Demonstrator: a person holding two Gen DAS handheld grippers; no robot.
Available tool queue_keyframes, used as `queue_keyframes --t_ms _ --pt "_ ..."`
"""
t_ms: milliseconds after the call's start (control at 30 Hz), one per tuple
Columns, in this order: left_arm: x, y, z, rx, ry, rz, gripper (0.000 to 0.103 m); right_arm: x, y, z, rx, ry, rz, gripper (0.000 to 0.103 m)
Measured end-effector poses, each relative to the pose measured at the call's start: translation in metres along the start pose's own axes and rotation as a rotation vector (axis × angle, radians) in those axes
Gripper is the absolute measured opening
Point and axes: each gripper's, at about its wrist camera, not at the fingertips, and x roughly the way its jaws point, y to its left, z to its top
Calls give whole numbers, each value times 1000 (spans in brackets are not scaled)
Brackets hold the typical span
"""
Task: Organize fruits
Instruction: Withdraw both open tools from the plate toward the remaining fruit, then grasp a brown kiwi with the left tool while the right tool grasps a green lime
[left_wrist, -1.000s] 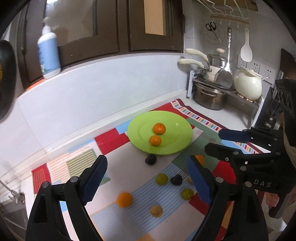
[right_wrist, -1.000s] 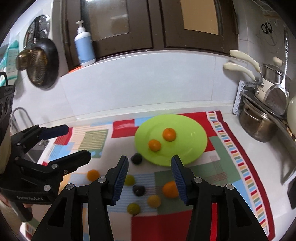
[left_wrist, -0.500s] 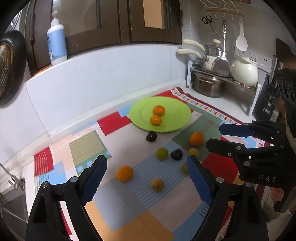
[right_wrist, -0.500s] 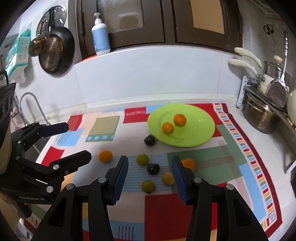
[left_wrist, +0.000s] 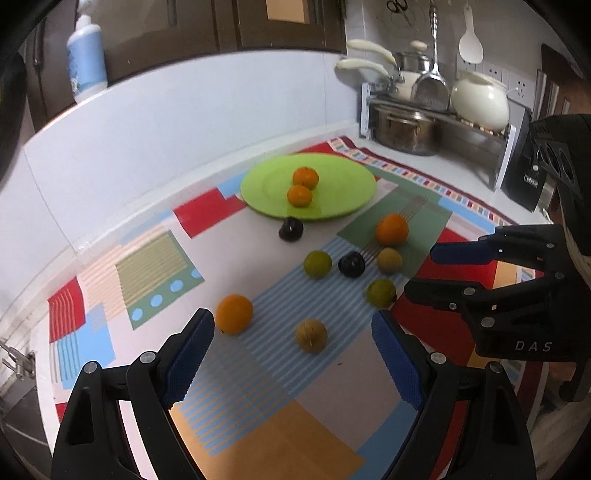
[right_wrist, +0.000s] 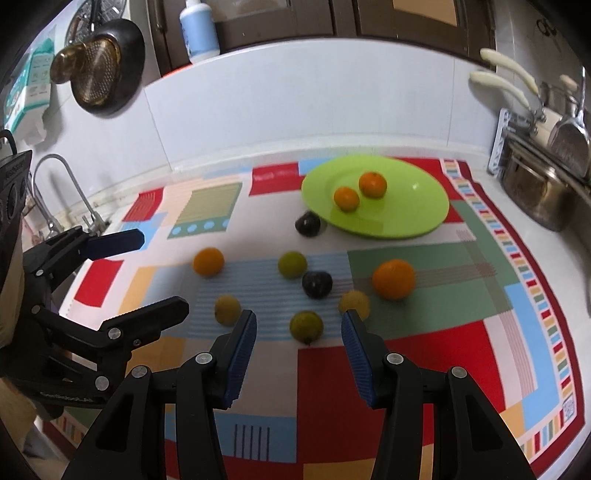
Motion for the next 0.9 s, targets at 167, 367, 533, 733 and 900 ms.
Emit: queue_keyframes --t_ms 167,367,533,733,900 --pt "18 1 -6 -2 44 -23 83 14 -3 -4 8 34 4 49" --pt "36 2 -9 -16 82 -55 71 30 -7 -6 24 73 19 49" --pt "49 2 -10 -26 116 -87 57 39 -11 -6 29 92 27 48" --pt "59 0 -11 -43 148 -117 43 50 -12 -6 36 115 49 43" --pt "65 2 -12 -67 168 -137 33 58 -10 -5 27 128 44 38"
